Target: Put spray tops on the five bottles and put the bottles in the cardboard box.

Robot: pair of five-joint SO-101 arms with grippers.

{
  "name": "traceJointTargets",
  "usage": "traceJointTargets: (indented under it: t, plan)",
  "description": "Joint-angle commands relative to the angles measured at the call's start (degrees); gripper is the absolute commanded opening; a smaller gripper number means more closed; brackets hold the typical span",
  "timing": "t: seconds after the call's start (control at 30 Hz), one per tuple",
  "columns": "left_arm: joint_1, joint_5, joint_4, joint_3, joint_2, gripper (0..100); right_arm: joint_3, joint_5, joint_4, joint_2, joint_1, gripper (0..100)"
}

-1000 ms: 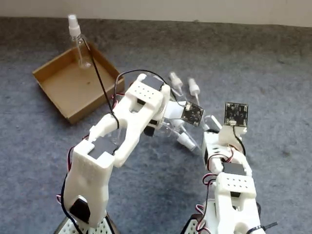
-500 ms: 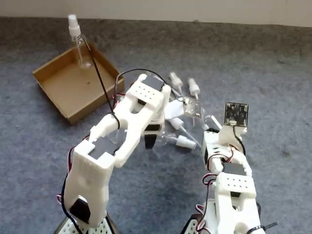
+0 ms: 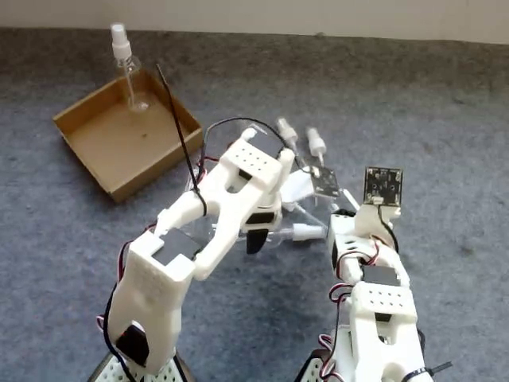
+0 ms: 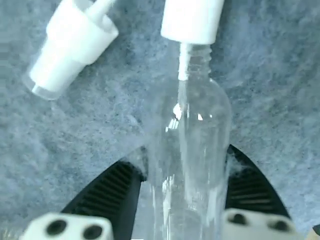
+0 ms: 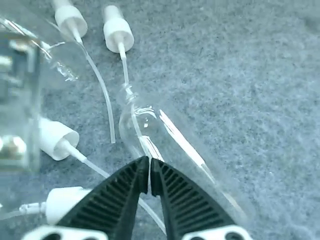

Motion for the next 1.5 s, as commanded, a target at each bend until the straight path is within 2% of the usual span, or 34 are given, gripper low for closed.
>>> traceJointTargets:
  t: [0.0, 0.17, 0.4, 0.63, 0.9, 1.07, 1.13, 1.27, 1.33, 1.47]
  plan:
    - [1.2, -3.4, 1.1, -2.0, -0.7, 9, -0.7, -0.3, -1.3, -1.8, -0.5, 1.2]
    - [0.7, -6.6, 1.1, -1.0, -0.7, 10, -0.7, -0.2, -1.3, -1.8, -0.4, 1.2]
    - [0.8, -7.0, 1.1, 0.2, -0.9, 25, -0.7, -0.2, -1.3, -1.8, -0.4, 1.2]
    - [0.9, -6.8, 0.6, 1.2, -0.7, 25, -0.7, -0.2, -1.3, -1.8, -0.4, 1.2]
    - [1.0, -6.7, -11.0, 10.4, -0.7, 25, -0.8, -0.2, -1.3, -1.8, -0.4, 1.2]
    - [0.8, -6.7, -12.7, 11.6, -1.2, 25, -0.9, -0.2, -1.3, -1.8, -0.4, 1.2]
    - [0.8, -6.7, -12.7, 11.8, -1.2, 23, -0.9, -0.2, -1.3, -1.8, -0.4, 1.2]
    - [0.8, -6.1, -12.6, 11.9, -1.2, 12, -0.9, -0.2, -1.4, -1.8, -0.4, 1.2]
    - [0.8, -3.4, -12.5, 11.6, -1.2, 6, -0.9, -0.2, -1.4, -1.8, -0.4, 1.2]
    - [0.8, -0.2, -12.4, 11.5, -1.4, 6, -0.9, -0.2, -1.4, -1.8, -0.4, 1.2]
